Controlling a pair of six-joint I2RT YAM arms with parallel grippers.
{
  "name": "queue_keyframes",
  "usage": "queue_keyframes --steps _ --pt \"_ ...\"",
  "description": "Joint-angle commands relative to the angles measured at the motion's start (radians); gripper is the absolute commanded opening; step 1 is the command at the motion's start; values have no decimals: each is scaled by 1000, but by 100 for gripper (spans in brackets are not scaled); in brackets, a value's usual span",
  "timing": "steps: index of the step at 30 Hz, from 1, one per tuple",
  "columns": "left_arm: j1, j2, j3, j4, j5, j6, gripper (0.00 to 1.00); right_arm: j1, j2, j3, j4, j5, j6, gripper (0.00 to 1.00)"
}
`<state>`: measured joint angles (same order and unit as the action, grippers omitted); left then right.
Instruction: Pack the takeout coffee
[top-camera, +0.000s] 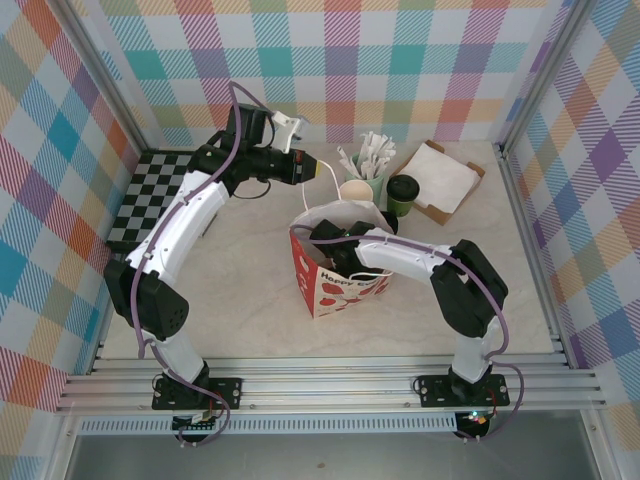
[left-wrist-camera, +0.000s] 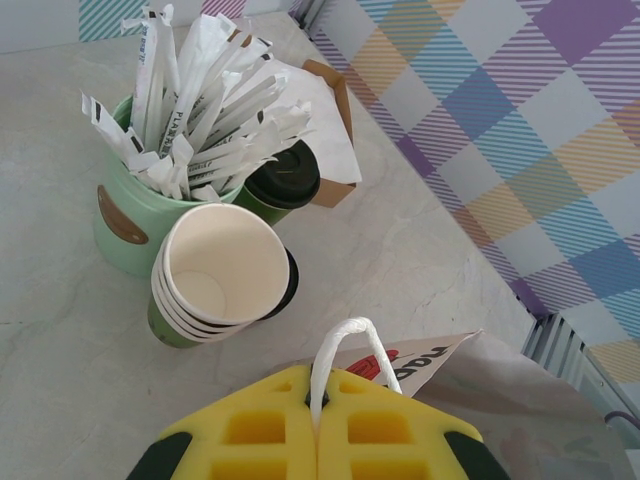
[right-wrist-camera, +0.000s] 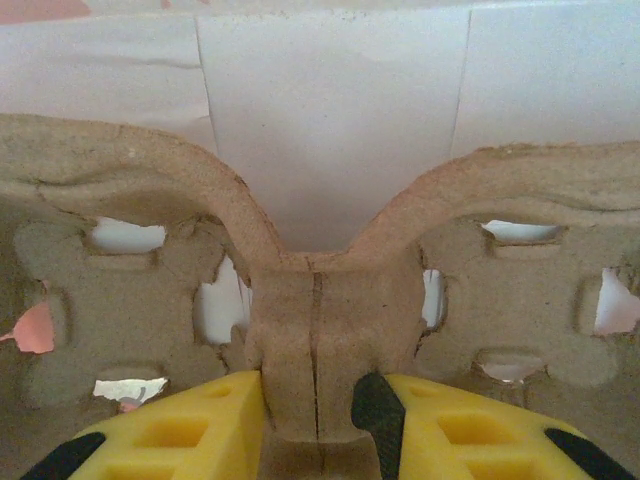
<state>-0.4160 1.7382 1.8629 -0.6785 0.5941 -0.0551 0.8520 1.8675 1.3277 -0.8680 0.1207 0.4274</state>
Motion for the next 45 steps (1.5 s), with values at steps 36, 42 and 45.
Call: queue_keyframes --steps 36,42,45 --pt "19 2 -24 -9 30 28 0 1 -147 65 24 80 7 76" --pt "27 -2 -30 -13 14 37 0 1 -182 129 -76 104 69 90" --pt "47 -7 -48 21 75 24 0 -1 -198 148 -111 120 63 100"
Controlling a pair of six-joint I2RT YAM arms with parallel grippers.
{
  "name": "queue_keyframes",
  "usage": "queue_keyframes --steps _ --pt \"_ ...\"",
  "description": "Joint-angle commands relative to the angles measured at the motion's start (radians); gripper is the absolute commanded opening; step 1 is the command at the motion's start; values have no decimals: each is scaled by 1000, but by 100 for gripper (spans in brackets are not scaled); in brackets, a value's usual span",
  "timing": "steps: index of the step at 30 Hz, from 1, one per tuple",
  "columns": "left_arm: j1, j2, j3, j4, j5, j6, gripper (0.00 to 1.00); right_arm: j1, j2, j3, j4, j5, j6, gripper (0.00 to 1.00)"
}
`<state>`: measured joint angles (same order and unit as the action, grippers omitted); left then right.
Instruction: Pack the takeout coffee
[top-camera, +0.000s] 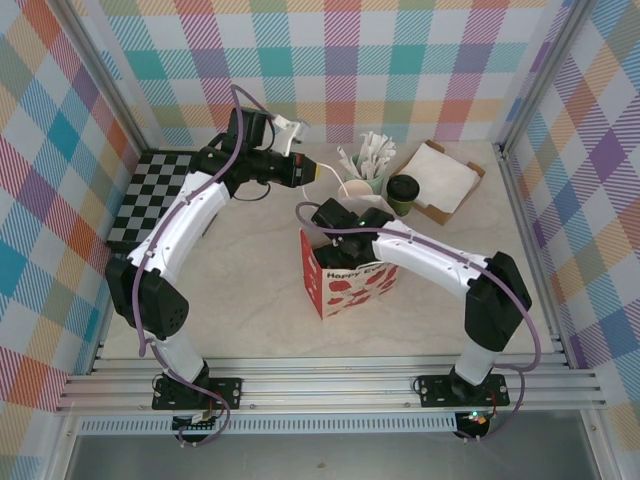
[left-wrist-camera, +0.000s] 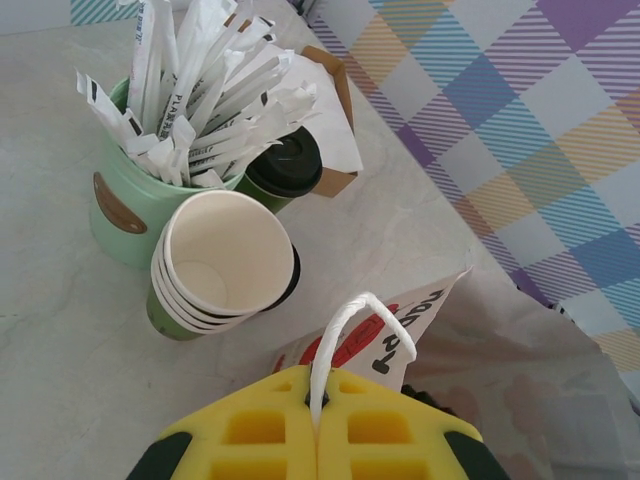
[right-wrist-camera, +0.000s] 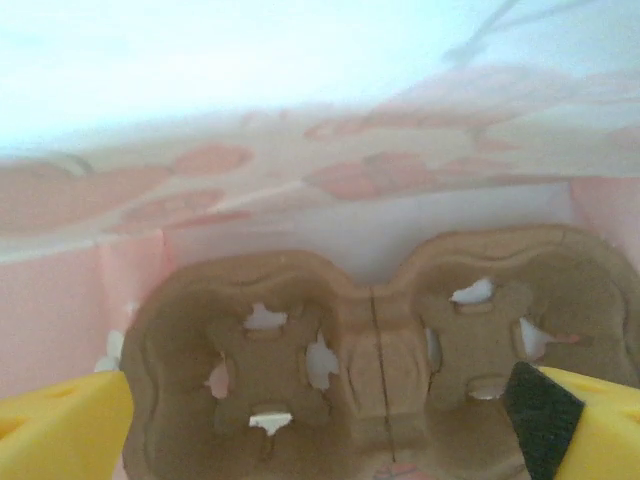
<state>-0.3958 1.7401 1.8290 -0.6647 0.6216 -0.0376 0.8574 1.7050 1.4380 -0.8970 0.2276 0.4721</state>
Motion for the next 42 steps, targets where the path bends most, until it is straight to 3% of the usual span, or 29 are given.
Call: queue_keyframes --steps 1,7,11,21,26,31,42 --pt "33 -11 -21 22 64 -2 0 -6 -39 53 -99 15 12 100" --pt "35 -7 -16 4 50 7 0 -7 -111 174 -96 -9 -50 100" --pt "32 -5 3 -27 36 -3 0 -9 -125 300 -129 -104 -149 100" --pt "20 -23 -4 -32 78 49 0 -91 -191 326 -74 23 -310 100" --pt "16 -13 9 -34 127 60 0 -181 -238 265 -24 -276 -401 99" --pt "-17 -4 23 -28 131 68 1 -181 -257 149 183 -222 -311 95" --pt "-33 23 44 -53 76 76 0 -182 -410 -150 780 -157 -462 96"
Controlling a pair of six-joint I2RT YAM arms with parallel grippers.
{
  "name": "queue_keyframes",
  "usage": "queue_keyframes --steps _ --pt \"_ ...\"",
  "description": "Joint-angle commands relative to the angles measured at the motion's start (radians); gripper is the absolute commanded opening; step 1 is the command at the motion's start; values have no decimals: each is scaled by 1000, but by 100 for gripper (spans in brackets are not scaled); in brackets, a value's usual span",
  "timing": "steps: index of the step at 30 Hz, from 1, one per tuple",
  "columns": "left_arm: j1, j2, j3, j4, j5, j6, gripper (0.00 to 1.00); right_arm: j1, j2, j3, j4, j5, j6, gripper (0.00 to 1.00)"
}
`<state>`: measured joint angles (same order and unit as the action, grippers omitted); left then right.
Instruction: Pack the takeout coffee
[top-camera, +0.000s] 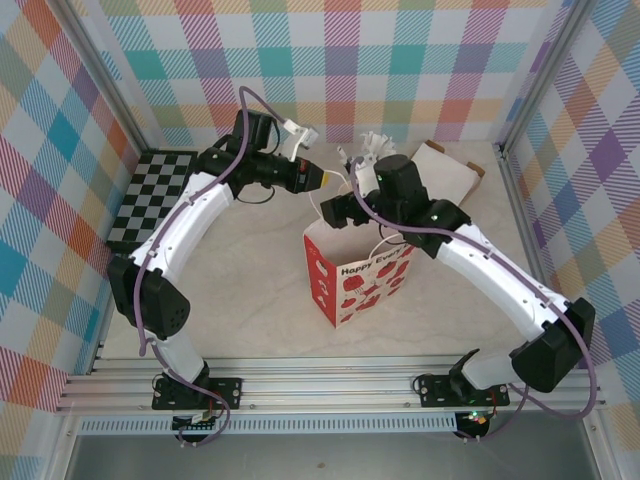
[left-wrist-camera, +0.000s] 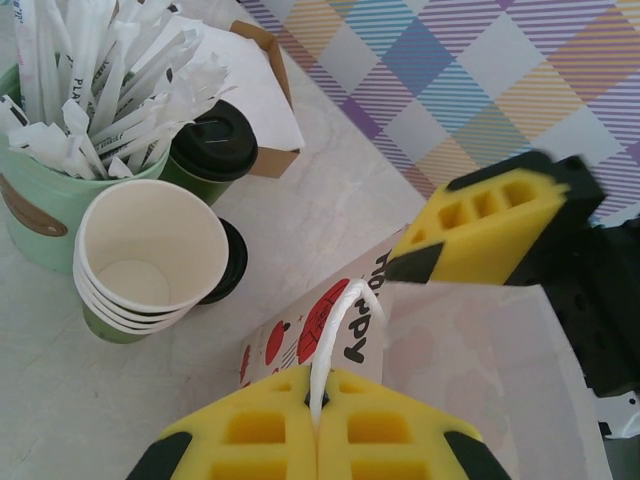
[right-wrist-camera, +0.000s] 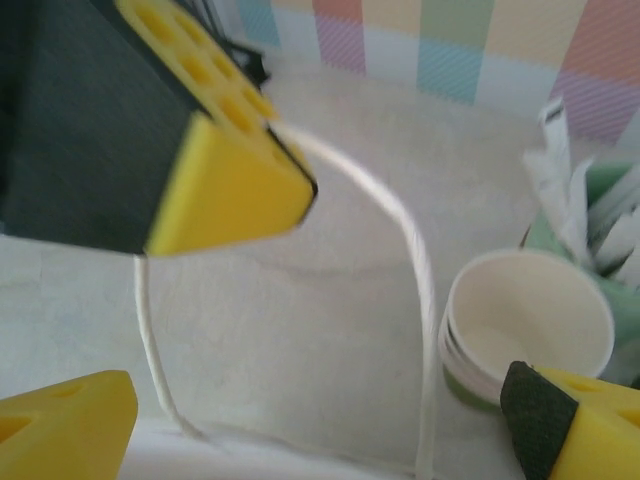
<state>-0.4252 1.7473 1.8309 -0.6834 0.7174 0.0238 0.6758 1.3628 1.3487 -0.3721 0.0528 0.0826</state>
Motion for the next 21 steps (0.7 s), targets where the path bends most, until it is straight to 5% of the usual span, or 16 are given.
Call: queue_keyframes --steps 1,11,16,21 --pt "-3 20 53 -46 -28 8 0 0 -79 -89 302 15 -83 96" --pt "-3 34 60 -51 40 -3 0 -1 -80 -243 709 103 -172 98" --pt "-4 31 67 -69 53 21 0 -19 -53 -183 736 153 -245 99" --pt "-4 45 81 -110 101 91 0 -119 -46 -121 711 122 -72 100"
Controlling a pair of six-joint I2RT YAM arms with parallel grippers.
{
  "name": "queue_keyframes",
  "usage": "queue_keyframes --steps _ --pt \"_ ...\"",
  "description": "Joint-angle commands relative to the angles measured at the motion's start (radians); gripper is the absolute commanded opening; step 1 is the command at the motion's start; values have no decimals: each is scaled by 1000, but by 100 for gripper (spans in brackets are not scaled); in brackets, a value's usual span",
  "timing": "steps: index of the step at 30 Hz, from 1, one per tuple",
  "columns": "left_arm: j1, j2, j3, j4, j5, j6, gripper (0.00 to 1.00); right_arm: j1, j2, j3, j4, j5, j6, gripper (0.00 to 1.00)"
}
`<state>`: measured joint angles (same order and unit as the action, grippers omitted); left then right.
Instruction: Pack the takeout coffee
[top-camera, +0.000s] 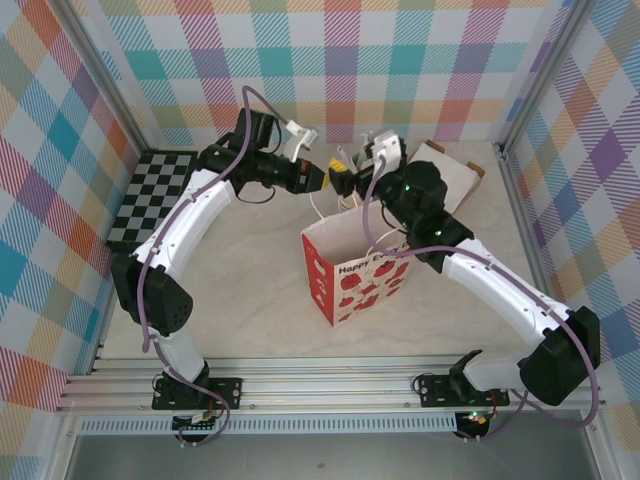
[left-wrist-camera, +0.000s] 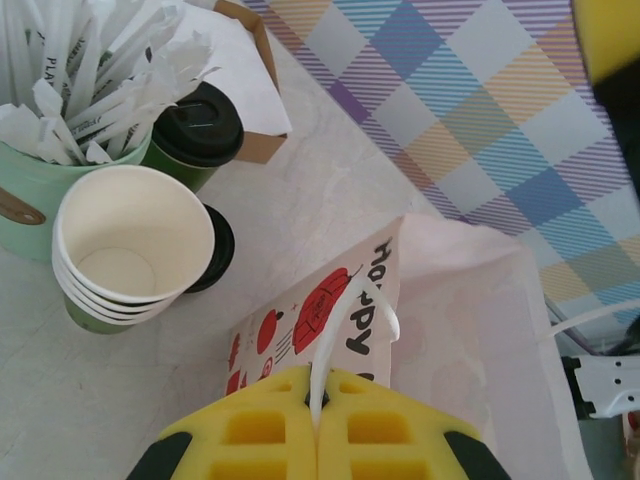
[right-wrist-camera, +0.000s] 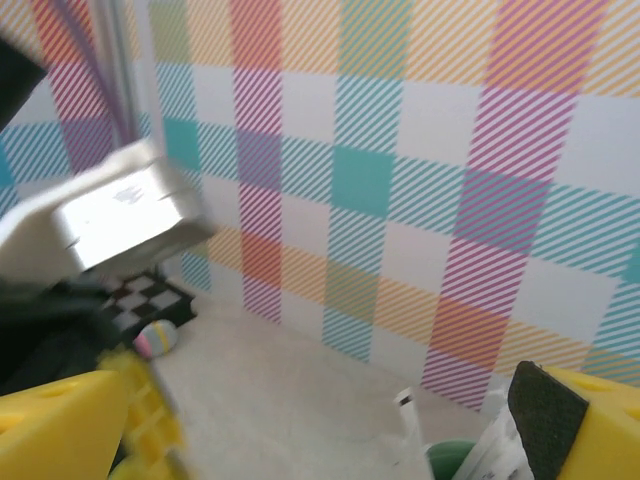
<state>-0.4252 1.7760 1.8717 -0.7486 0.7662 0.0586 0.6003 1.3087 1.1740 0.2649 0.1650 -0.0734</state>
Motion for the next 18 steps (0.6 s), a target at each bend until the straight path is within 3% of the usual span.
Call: queue_keyframes --steps 1,3,5,9,12,18 --pt "-4 20 49 -54 61 67 0 -57 14 67 74 9 93 100" --pt "-3 18 56 -58 67 79 0 -77 34 109 43 21 95 100" --pt "0 13 56 -58 58 95 0 -113 51 202 -117 -18 103 100" --pt "14 5 63 -63 35 107 0 -206 101 412 -628 -298 9 100" --pt "16 14 80 -76 44 110 0 -212 134 462 -880 -389 -137 99" --pt "16 26 100 -85 58 123 0 -220 154 484 -1133 -434 -283 93"
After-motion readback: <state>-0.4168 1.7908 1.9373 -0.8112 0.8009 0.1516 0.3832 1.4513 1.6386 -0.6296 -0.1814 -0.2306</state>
